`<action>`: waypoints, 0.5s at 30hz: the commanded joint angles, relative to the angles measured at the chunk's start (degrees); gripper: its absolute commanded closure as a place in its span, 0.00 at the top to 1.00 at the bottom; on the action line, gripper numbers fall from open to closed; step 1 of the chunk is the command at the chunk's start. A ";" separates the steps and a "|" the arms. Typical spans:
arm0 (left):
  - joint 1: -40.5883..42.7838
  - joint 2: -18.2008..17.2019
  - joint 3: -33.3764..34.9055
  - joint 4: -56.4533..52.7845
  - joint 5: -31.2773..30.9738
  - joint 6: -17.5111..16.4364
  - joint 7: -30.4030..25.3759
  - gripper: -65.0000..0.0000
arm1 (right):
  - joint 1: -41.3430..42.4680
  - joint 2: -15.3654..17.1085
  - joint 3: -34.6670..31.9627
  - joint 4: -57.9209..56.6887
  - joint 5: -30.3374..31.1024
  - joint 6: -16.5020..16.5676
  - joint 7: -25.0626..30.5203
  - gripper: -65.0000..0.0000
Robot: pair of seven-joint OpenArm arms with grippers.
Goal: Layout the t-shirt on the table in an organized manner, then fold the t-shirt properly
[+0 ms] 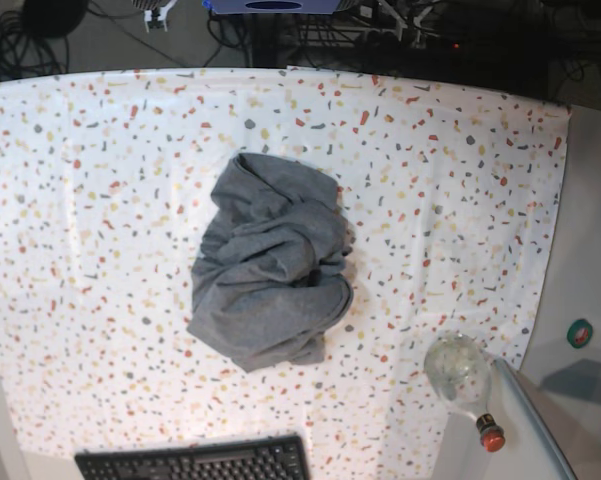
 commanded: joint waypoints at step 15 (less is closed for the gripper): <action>21.48 -5.75 0.67 26.44 0.15 0.27 0.43 0.00 | -23.46 1.44 0.37 32.12 -0.28 -0.49 -7.87 0.00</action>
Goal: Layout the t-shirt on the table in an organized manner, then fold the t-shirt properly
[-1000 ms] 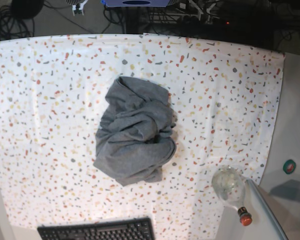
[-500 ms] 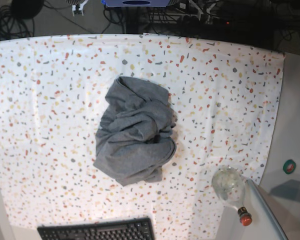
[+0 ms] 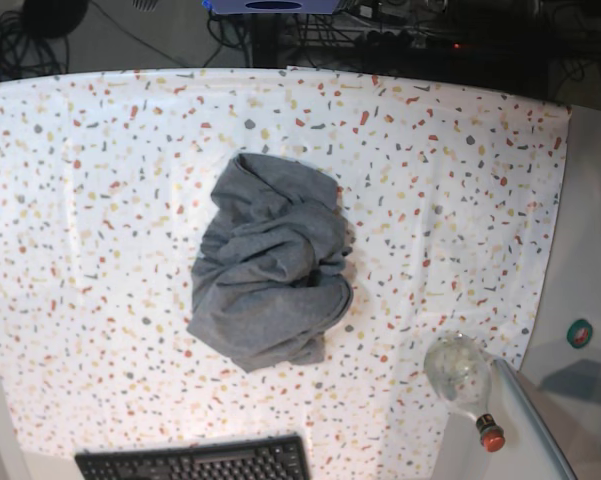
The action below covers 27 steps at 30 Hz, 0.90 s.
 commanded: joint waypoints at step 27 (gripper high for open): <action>14.50 -4.06 -13.13 68.74 -13.91 0.12 2.74 0.00 | -1.81 0.04 -0.49 69.48 -0.15 -0.12 -16.11 0.00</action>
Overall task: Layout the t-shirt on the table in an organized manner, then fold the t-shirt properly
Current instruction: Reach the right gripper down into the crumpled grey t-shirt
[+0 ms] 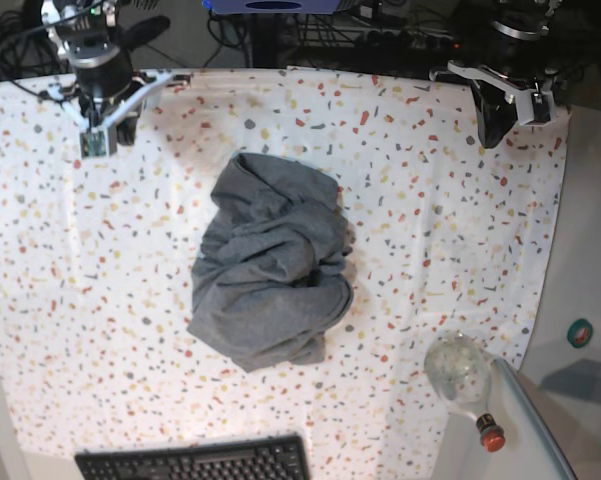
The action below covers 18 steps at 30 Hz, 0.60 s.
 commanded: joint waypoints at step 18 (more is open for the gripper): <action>-3.36 9.48 -12.08 1.27 -20.85 0.21 14.04 0.00 | 49.33 4.57 -29.13 -15.37 -0.13 0.25 -24.81 0.44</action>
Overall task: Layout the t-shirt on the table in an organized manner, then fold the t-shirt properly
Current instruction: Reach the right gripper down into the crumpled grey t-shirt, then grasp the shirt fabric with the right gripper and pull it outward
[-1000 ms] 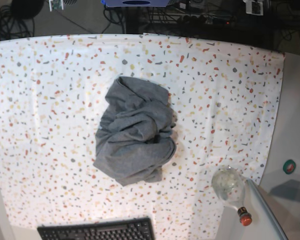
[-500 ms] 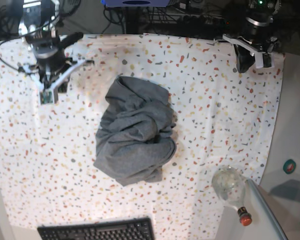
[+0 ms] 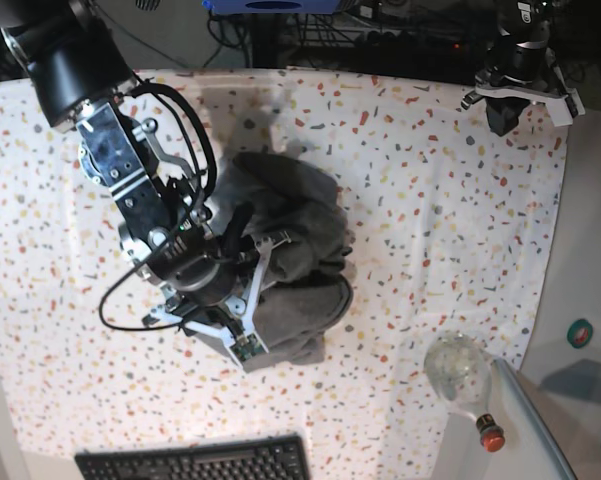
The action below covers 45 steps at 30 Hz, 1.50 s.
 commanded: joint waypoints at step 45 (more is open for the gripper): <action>-8.46 -3.28 9.04 1.27 20.05 -0.58 -1.28 0.40 | 14.12 -11.23 -3.47 -27.09 -1.05 -0.78 14.83 0.00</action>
